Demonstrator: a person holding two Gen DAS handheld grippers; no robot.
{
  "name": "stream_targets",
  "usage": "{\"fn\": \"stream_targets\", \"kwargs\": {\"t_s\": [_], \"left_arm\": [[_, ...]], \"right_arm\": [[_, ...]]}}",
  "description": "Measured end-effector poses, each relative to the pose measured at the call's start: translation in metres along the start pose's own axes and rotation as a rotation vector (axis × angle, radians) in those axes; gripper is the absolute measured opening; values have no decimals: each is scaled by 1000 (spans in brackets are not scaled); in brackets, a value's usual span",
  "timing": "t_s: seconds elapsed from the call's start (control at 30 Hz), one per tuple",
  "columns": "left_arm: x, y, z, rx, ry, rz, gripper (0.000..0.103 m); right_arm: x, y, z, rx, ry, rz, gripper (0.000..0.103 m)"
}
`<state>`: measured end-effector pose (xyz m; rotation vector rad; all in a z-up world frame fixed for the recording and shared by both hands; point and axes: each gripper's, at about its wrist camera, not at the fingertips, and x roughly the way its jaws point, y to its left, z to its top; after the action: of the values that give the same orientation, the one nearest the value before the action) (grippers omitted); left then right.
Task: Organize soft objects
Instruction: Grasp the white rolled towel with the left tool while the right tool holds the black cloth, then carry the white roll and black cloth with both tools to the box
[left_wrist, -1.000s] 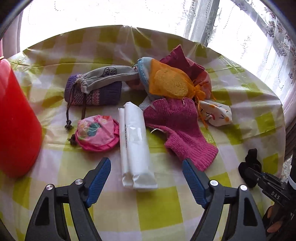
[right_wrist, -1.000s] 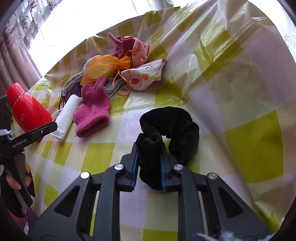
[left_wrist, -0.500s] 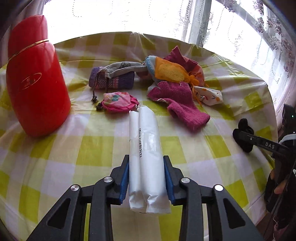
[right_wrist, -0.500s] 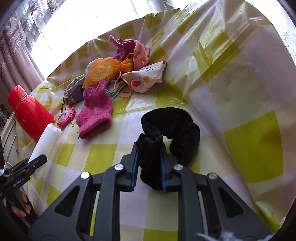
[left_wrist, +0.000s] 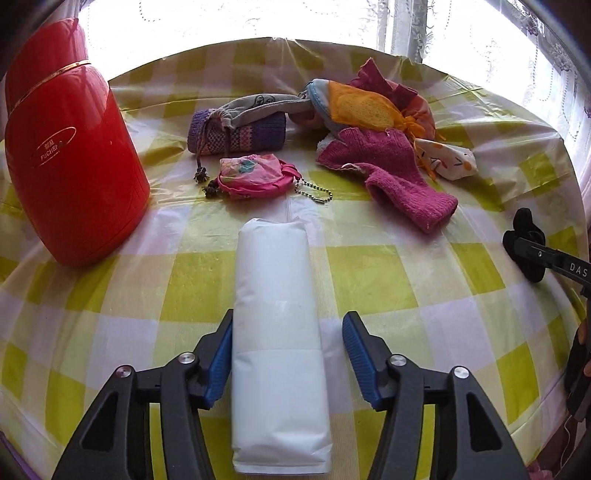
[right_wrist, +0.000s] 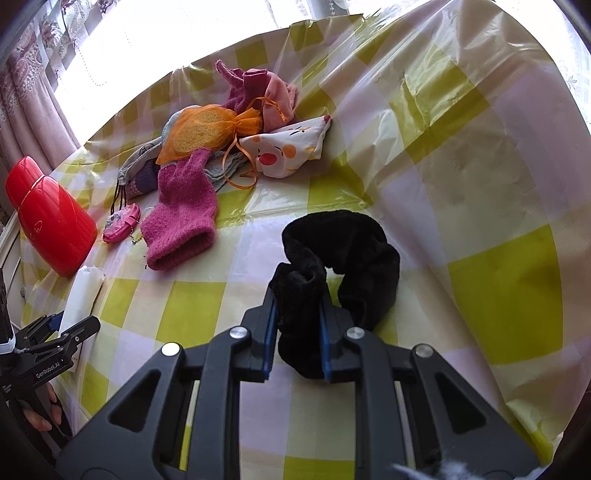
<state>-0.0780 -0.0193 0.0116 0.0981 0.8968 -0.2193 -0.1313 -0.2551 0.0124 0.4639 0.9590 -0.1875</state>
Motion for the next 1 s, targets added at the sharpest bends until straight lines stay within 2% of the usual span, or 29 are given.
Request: {"fn": "stream_targets", "kwargs": {"t_s": [0.03, 0.1, 0.2, 0.27, 0.33, 0.43, 0.5, 0.6, 0.7, 0.8, 1.0], "left_arm": [[-3, 0, -3, 1, -7, -8, 41], [-7, 1, -7, -5, -14, -23, 41], [-9, 9, -1, -79, 10, -73, 41], [-22, 15, 1, -118, -21, -84, 41], [-46, 16, 3, -116, -94, -63, 41], [-99, 23, 0, -151, -303, -52, 41], [-131, 23, -2, -143, -416, -19, 42], [-156, 20, -5, -113, -491, 0, 42], [-164, 14, -8, -65, -478, 3, 42], [-167, 10, -15, -42, -437, -5, 42], [-168, 10, -32, -22, -305, -29, 42]], "right_arm": [[0, 0, 0, -2, 1, -1, 23], [1, 2, 0, -8, 2, -6, 23], [-9, 9, -2, -17, -33, -26, 20], [-27, 20, -8, 16, -69, 44, 19], [-50, 43, -14, -36, -132, 51, 19], [-93, 73, -24, -87, -253, 117, 19], [-121, 94, -30, -153, -335, 102, 19], [-153, 116, -33, -208, -422, 115, 19], [-177, 131, -36, -261, -467, 125, 19], [-187, 145, -40, -302, -466, 139, 19], [-185, 162, -50, -348, -370, 212, 19]]}}
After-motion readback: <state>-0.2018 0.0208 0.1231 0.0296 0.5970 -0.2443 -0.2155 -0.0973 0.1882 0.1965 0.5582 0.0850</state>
